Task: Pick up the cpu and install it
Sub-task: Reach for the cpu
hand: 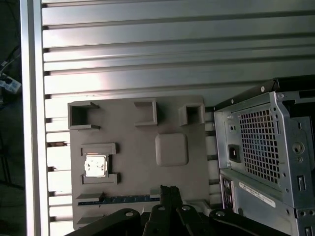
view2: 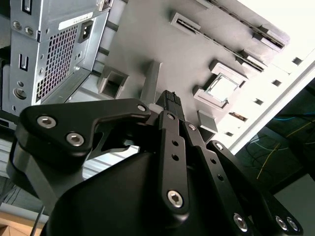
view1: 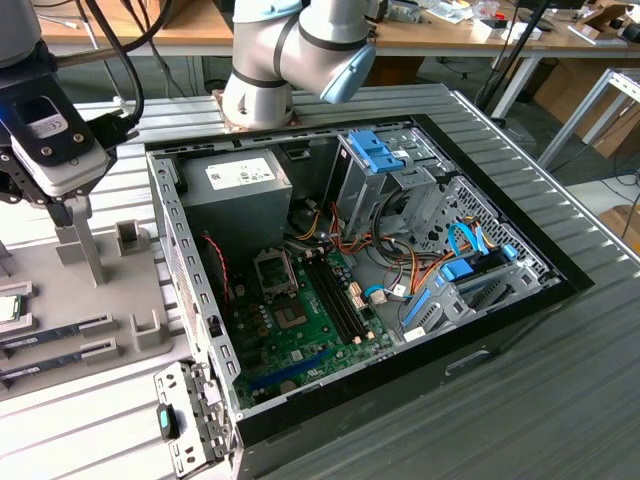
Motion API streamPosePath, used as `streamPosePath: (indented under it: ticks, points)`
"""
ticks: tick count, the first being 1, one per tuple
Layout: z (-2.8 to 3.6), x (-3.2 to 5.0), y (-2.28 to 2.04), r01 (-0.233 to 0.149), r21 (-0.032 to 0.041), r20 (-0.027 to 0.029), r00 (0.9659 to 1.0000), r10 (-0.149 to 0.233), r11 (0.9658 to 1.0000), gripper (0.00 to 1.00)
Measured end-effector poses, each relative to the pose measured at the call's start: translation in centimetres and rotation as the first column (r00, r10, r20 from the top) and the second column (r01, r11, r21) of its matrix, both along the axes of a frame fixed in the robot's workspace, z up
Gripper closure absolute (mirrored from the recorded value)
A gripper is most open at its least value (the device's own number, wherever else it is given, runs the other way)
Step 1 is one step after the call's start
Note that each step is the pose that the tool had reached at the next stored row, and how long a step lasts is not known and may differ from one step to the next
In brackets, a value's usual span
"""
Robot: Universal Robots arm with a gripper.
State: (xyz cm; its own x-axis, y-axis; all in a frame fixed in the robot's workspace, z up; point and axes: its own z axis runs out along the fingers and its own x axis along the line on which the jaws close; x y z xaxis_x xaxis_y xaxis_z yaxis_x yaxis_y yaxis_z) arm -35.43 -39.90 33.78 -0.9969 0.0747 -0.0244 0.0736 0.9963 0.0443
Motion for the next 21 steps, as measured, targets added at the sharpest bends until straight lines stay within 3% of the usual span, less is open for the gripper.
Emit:
streamPosePath:
  ticks: [21]
  points:
    - [-0.43,-0.63,0.14,0.000,0.0001,0.0002,1.0000,0.000,1.0000,0.89]
